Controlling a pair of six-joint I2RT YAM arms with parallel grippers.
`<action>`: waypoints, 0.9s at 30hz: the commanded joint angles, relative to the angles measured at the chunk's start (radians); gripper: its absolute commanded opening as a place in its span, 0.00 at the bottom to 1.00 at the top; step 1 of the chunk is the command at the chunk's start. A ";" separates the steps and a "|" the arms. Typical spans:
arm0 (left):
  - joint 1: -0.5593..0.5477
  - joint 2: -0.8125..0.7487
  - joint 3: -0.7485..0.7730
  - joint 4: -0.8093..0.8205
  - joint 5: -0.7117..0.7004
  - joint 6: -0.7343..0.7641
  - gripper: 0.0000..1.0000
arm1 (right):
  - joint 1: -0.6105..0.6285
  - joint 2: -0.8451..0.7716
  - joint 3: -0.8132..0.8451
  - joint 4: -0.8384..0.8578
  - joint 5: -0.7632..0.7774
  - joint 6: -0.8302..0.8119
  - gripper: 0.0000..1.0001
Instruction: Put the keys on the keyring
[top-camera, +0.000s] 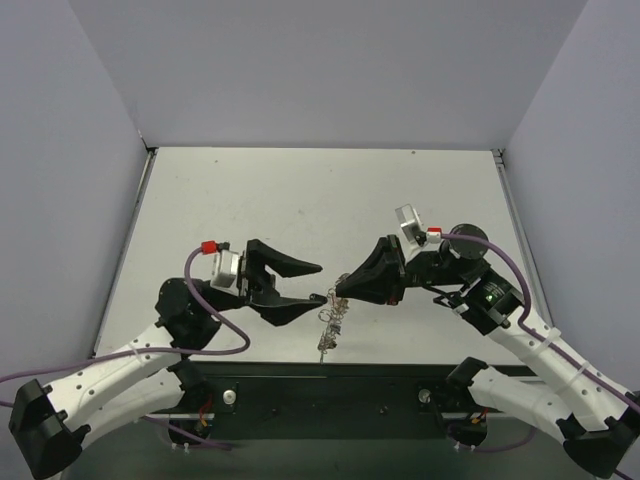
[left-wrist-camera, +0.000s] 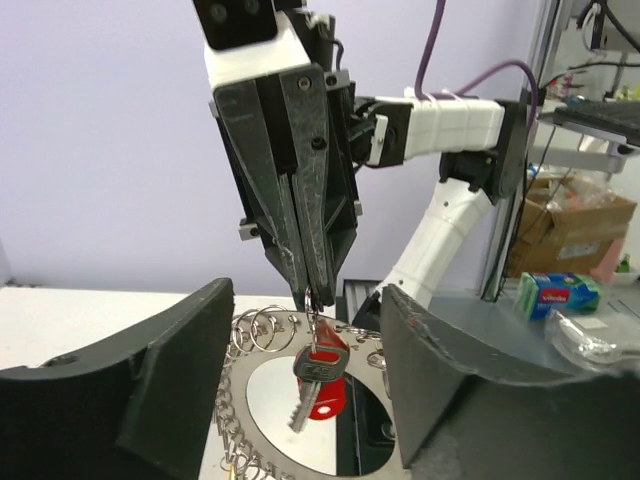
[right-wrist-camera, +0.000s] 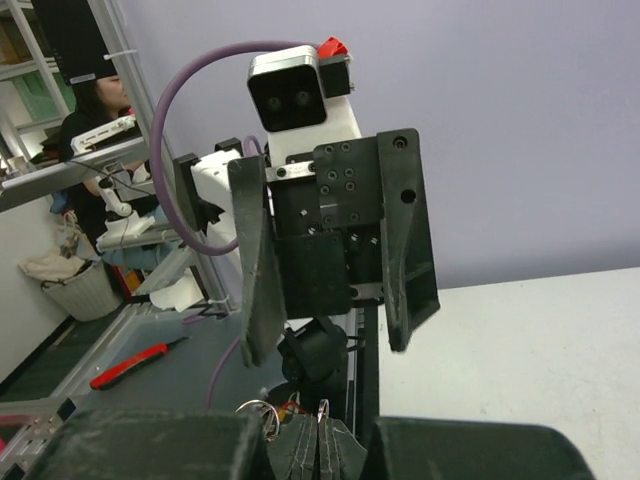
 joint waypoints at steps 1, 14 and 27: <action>0.001 -0.121 0.039 -0.107 -0.129 0.091 0.73 | 0.007 -0.048 0.013 0.100 0.012 -0.023 0.00; 0.012 -0.165 0.100 -0.335 -0.166 0.170 0.72 | 0.008 -0.052 -0.069 0.303 -0.101 -0.069 0.00; 0.012 -0.140 0.125 -0.423 -0.123 0.258 0.70 | 0.008 -0.154 -0.163 0.237 -0.172 -0.449 0.00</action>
